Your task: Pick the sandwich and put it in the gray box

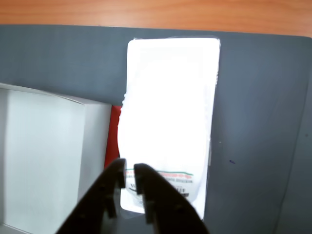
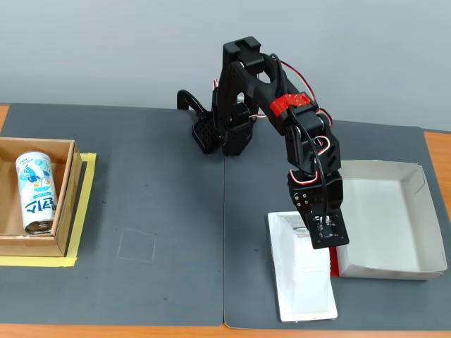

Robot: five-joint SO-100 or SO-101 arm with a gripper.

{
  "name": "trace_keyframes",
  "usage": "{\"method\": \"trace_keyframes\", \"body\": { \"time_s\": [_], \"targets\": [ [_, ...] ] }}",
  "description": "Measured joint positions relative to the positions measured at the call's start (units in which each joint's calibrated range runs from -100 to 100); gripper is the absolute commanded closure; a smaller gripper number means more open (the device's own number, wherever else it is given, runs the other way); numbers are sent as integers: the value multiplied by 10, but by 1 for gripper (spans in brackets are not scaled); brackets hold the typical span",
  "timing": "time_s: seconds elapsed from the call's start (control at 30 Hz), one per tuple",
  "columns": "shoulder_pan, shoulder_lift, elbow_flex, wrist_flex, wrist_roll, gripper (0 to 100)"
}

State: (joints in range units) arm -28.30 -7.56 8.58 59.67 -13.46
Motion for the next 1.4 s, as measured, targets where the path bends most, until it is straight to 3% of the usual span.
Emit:
{"method": "trace_keyframes", "body": {
  "time_s": [0.17,0.3,0.8,1.0,1.4],
  "targets": [
    [0,0,0,0,0,79],
    [-3,0,0,0,7,73],
    [-40,7,0,0,47,73],
    [-40,7,0,0,53,67],
    [-39,42,0,0,53,67]
  ]
}}
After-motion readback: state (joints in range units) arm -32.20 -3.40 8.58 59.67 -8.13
